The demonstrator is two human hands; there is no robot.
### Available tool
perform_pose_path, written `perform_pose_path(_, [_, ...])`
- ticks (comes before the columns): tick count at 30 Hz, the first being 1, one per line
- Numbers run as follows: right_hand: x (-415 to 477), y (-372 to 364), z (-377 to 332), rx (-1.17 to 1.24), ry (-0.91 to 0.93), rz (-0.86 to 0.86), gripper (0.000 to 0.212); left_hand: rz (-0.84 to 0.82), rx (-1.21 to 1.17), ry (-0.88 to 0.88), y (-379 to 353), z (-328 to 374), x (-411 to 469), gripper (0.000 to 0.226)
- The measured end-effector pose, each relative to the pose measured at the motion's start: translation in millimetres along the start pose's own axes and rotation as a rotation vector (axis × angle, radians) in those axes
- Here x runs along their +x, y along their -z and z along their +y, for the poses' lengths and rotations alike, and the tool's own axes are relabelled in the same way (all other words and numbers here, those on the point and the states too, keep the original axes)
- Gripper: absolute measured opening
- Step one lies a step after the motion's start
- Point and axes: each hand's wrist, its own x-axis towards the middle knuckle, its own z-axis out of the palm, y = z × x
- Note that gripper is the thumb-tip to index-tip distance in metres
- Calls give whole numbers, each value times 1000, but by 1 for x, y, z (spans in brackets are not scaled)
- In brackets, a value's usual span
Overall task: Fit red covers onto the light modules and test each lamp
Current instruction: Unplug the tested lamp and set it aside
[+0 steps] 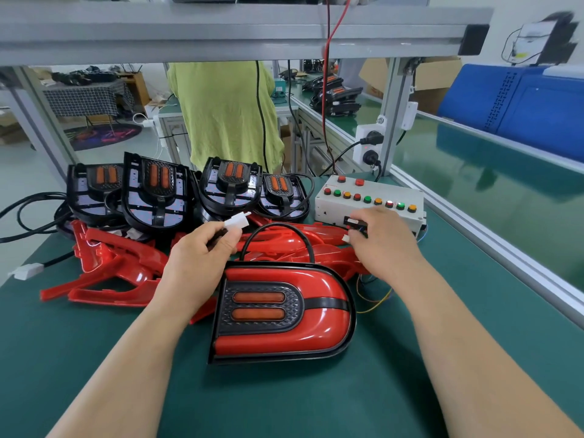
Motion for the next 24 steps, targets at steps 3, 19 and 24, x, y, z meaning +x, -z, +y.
perform_pose_path(3, [-3,-6,-13,50,164,78,22,2,-11,14,3,-1,1,19])
perform_pose_path(19, [-12,-24,-17,88,213,-81,23,-250,-432,265,-7,17,-8,43])
perform_pose_path(24, [-11,-25,-17,89,203,-86,24,-404,-532,270,-3,19,-10,42])
